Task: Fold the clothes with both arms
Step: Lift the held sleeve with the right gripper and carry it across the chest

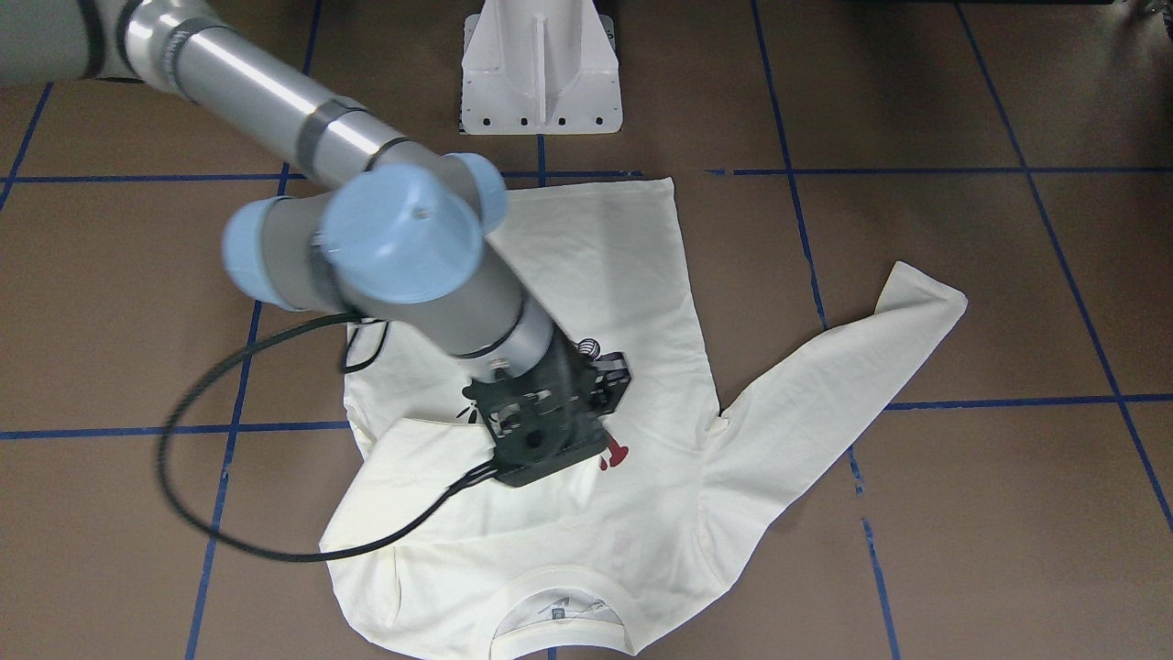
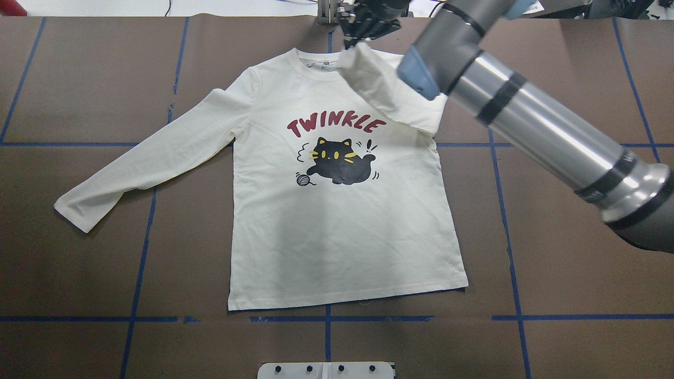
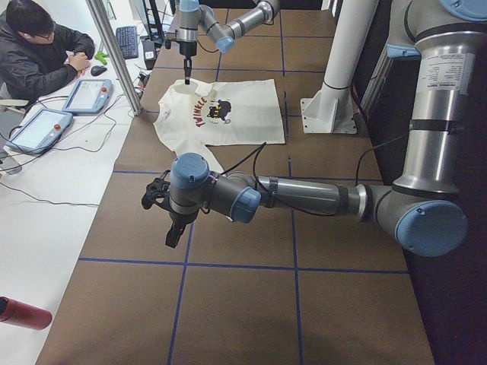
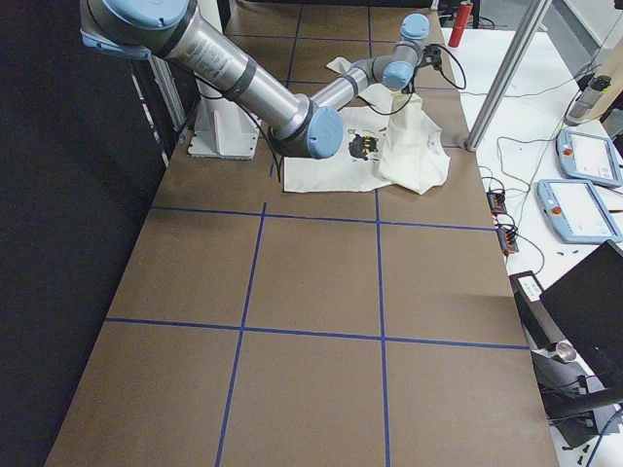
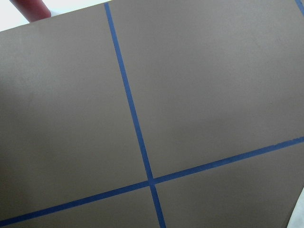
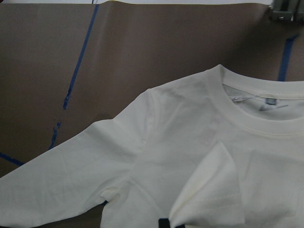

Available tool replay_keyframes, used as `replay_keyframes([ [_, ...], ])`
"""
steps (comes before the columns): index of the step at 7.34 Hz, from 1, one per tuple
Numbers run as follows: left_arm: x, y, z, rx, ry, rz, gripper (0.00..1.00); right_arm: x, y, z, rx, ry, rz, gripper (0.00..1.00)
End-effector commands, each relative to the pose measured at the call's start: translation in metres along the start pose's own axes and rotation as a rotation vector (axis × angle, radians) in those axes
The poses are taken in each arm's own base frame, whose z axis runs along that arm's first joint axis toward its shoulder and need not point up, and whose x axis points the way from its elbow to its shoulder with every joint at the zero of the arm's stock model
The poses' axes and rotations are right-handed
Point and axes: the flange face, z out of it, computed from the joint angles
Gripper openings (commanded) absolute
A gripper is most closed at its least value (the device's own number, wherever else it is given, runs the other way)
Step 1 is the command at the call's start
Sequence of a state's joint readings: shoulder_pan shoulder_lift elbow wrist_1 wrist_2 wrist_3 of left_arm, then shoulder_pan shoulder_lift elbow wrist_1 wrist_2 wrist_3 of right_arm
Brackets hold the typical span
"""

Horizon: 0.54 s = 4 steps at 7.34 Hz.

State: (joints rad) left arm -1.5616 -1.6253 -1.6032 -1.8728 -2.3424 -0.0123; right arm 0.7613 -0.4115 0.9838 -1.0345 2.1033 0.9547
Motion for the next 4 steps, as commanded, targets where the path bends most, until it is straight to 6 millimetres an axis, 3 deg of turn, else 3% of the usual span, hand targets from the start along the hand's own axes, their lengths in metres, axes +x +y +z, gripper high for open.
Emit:
replay_keyframes([
  [1, -0.002, 0.002, 0.002, -0.006, 0.0, -0.006, 1.0, -0.062, 0.064, 0.078, 0.032, 0.043, -0.066, 0.0],
  [2, -0.005, 0.004, 0.005, -0.012, 0.0, -0.01, 1.0, -0.064, 0.084, 0.104, 0.033, 0.078, -0.074, 0.0],
  [4, -0.008, 0.006, 0.008, -0.017, 0.0, -0.015, 1.0, -0.081, 0.104, 0.118, 0.064, 0.047, -0.105, 0.0],
])
